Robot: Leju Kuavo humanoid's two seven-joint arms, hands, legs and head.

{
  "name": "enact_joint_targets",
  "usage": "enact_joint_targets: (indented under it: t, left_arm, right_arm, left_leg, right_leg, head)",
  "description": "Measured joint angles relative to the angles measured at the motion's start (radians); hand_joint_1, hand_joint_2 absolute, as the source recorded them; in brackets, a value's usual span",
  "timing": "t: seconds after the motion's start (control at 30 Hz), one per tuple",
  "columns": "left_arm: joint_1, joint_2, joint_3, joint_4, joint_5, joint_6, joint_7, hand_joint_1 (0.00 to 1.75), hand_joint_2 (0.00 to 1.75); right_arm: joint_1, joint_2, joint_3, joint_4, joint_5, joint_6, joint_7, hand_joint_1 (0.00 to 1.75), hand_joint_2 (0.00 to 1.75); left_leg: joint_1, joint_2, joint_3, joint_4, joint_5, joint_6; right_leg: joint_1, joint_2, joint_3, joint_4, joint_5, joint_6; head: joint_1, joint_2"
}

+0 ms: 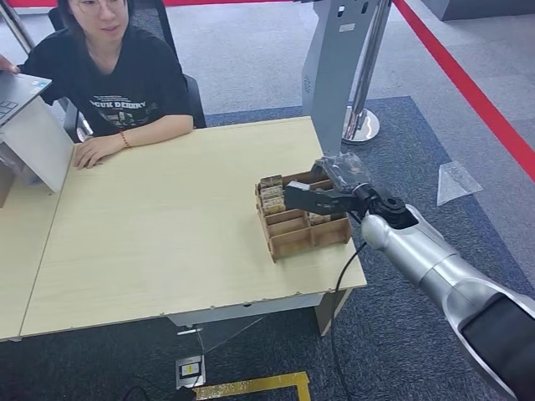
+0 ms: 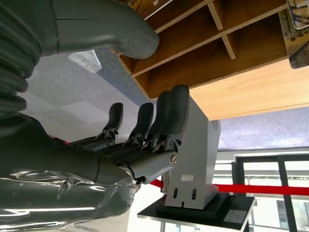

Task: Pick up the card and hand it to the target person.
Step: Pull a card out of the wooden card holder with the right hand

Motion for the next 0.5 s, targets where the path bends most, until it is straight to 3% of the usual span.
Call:
enact_joint_targets:
  t: [0.1, 0.2, 0.33, 0.43, 0.5]
  left_arm:
    - [0.0, 0.0, 0.0, 0.0, 0.0, 0.001, 0.0, 0.0, 1.75]
    - [0.0, 0.0, 0.0, 0.0, 0.0, 0.001, 0.0, 0.0, 1.75]
    - [0.001, 0.001, 0.0, 0.0, 0.001, 0.002, 0.0, 0.0, 1.75]
    - [0.001, 0.001, 0.0, 0.0, 0.001, 0.002, 0.0, 0.0, 1.75]
    - [0.001, 0.001, 0.0, 0.0, 0.001, 0.002, 0.0, 0.0, 1.75]
  right_arm:
    - [0.0, 0.004, 0.005, 0.009, 0.0, -0.001, -0.004, 0.9, 1.75]
    - [0.0, 0.009, 0.007, 0.017, 0.0, -0.002, -0.009, 1.03, 1.75]
    - [0.0, 0.016, 0.01, 0.029, 0.001, -0.004, -0.015, 1.42, 1.75]
    - [0.0, 0.02, 0.013, 0.036, 0.003, -0.005, -0.016, 1.37, 1.75]
    - [0.0, 0.022, 0.014, 0.04, 0.003, -0.005, -0.017, 1.43, 1.75]
  left_leg:
    - [0.0, 0.0, 0.0, 0.0, 0.0, 0.0]
    - [0.0, 0.0, 0.0, 0.0, 0.0, 0.0]
    - [0.0, 0.0, 0.0, 0.0, 0.0, 0.0]
    - [0.0, 0.0, 0.0, 0.0, 0.0, 0.0]
    - [0.0, 0.0, 0.0, 0.0, 0.0, 0.0]
  right_leg:
    - [0.0, 0.0, 0.0, 0.0, 0.0, 0.0]
    - [0.0, 0.0, 0.0, 0.0, 0.0, 0.0]
    - [0.0, 0.0, 0.0, 0.0, 0.0, 0.0]
    - [0.0, 0.0, 0.0, 0.0, 0.0, 0.0]
    - [0.0, 0.0, 0.0, 0.0, 0.0, 0.0]
  head:
    - [0.0, 0.0]
    - [0.0, 0.0]
    - [0.0, 0.0]
    - [0.0, 0.0]
    - [0.0, 0.0]
